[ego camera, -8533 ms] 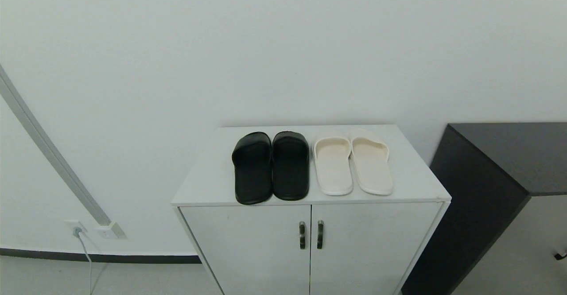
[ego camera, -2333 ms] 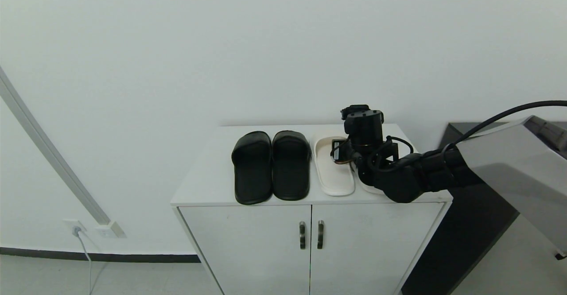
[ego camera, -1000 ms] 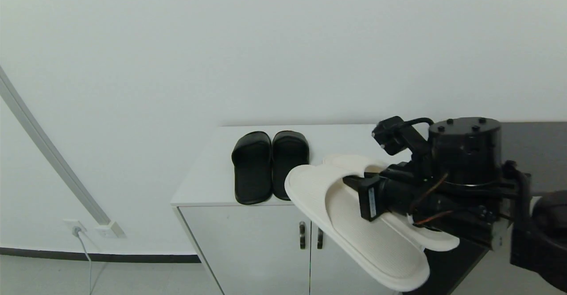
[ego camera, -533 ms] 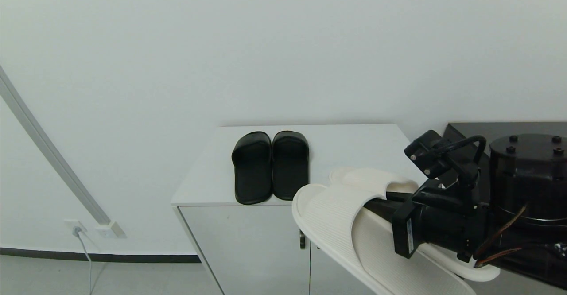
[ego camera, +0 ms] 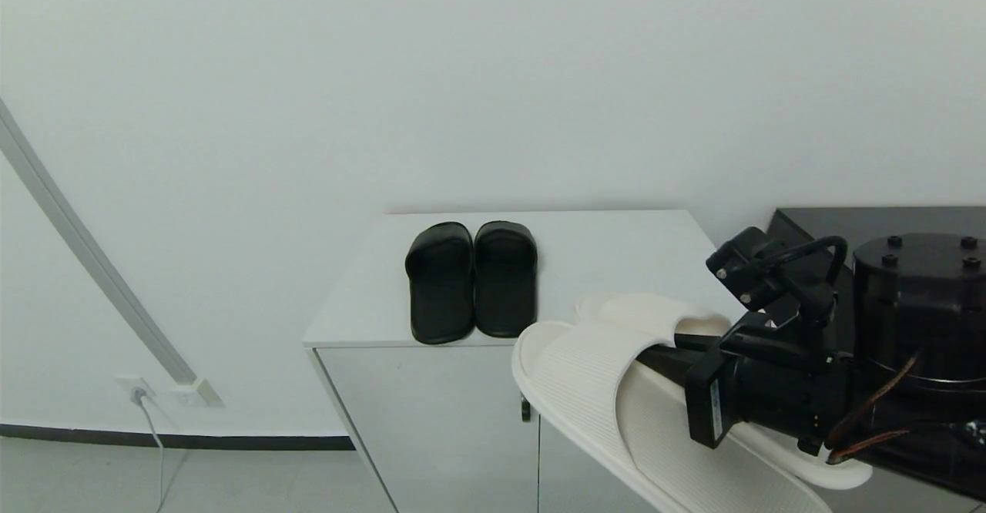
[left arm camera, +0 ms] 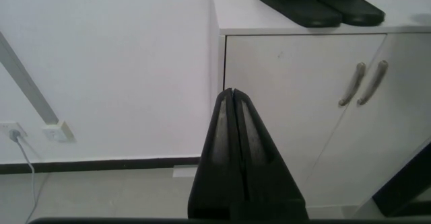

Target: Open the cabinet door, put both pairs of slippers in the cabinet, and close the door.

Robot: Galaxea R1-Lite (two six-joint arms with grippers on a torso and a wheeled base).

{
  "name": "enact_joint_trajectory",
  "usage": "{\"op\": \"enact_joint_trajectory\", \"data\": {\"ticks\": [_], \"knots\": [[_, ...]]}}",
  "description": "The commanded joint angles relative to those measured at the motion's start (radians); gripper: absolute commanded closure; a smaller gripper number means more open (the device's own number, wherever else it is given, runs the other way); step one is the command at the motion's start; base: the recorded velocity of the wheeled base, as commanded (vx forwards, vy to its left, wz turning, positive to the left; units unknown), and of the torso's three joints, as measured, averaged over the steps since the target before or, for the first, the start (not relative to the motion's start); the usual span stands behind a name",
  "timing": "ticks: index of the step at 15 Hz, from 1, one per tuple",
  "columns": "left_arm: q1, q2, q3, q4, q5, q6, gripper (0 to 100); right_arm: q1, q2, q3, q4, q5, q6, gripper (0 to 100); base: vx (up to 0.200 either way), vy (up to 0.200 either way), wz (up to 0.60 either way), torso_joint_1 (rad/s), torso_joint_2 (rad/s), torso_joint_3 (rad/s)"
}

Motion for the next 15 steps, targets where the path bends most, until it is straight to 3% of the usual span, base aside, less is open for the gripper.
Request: {"op": "enact_joint_trajectory", "data": {"ticks": [1, 4, 15], "knots": [[0.000, 0.001, 0.000, 0.000, 0.000, 0.000, 100, 0.001, 0.007, 0.000, -0.002, 0.001, -0.001, 100, -0.200, 0.000, 0.00, -0.007, -0.01, 0.002], [0.000, 0.001, 0.000, 0.000, 0.000, 0.000, 100, 0.001, 0.007, 0.001, -0.005, 0.001, 0.002, 100, -0.200, 0.000, 0.00, -0.007, 0.00, 0.007], [0.000, 0.001, 0.000, 0.000, 0.000, 0.000, 100, -0.003, 0.030, 0.032, -0.054, 0.011, -0.003, 100, 0.000, 0.000, 0.00, 0.000, 0.00, 0.000]]}}
